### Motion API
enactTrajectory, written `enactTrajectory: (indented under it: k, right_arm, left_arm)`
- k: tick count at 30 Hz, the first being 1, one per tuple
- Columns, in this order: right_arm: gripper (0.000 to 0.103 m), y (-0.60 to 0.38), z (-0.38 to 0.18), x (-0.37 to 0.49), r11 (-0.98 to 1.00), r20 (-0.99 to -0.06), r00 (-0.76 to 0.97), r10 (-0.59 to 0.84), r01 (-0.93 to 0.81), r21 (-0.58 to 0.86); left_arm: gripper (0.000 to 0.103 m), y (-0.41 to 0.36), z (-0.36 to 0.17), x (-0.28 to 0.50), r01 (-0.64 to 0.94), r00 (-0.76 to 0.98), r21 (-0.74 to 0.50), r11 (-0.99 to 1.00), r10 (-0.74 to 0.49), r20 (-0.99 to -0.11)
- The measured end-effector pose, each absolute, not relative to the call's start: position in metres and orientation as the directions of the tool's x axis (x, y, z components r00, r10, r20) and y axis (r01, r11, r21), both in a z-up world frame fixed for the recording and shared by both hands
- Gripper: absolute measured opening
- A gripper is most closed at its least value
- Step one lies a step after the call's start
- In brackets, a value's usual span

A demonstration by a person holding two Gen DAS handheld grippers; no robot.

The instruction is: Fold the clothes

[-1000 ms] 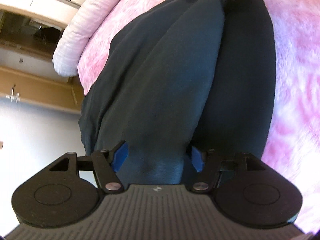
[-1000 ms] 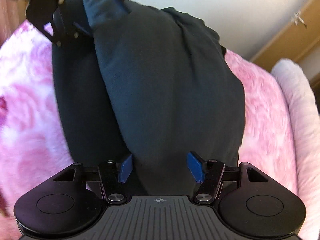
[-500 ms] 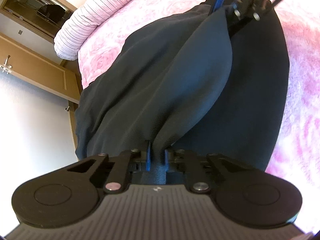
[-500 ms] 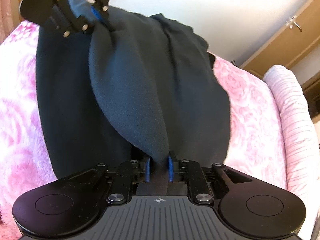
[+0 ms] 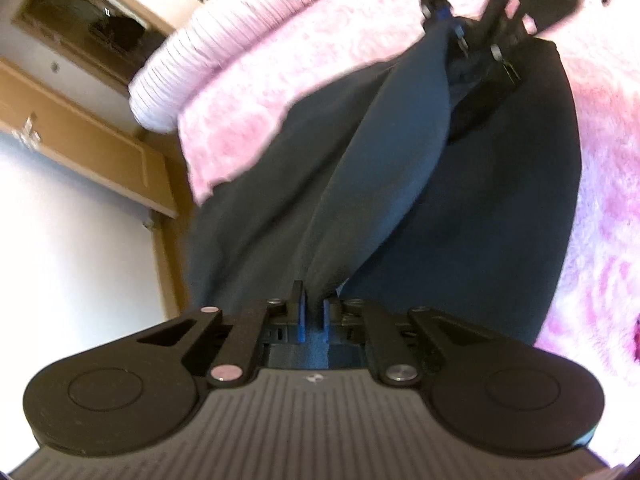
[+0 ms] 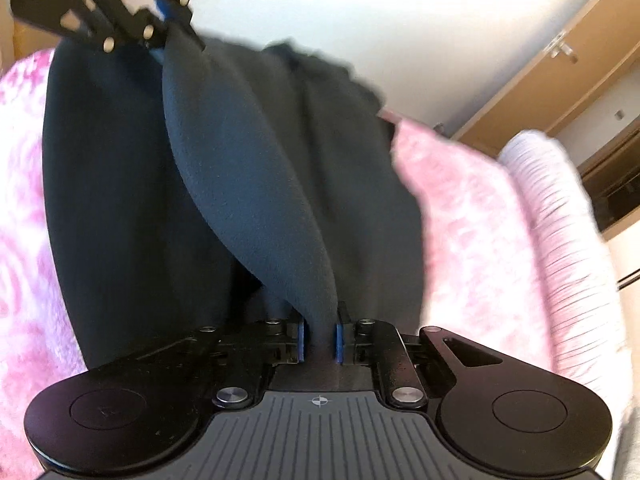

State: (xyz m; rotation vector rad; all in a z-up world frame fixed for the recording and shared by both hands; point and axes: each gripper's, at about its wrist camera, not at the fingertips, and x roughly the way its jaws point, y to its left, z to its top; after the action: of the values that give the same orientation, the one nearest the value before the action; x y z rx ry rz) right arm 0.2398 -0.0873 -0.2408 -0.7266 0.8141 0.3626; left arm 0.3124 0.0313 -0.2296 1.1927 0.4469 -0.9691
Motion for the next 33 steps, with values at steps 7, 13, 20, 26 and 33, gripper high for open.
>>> enactTrajectory:
  k: [7, 13, 20, 26, 33]
  right_arm:
    - [0.01, -0.119, -0.115, 0.206, 0.722, -0.584, 0.81, 0.051, -0.434, -0.539]
    - [0.01, -0.177, -0.036, 0.135, 0.745, -0.489, 0.871, -0.04, -0.3, -0.596]
    - [0.01, -0.27, 0.012, -0.01, 0.782, -0.45, 0.868, -0.212, -0.126, -0.611]
    - [0.01, -0.356, 0.034, -0.178, 0.772, -0.443, 0.804, -0.398, 0.033, -0.635]
    - [0.011, -0.422, 0.065, -0.315, 0.749, -0.458, 0.665, -0.59, 0.238, -0.619]
  left_arm:
    - [0.006, 0.008, -0.146, 0.294, 0.788, 0.574, 0.604, 0.114, -0.49, -0.656]
    - [0.006, -0.037, -0.063, 0.222, 0.796, 0.534, 0.586, 0.15, -0.629, -0.565]
    - [0.005, -0.131, -0.015, 0.068, 0.883, 0.327, 0.468, 0.036, -0.763, -0.558]
    - [0.005, -0.217, -0.003, -0.083, 0.946, 0.06, 0.294, -0.138, -0.814, -0.578]
    - [0.006, -0.297, 0.003, -0.203, 0.912, -0.216, 0.162, -0.376, -0.778, -0.59]
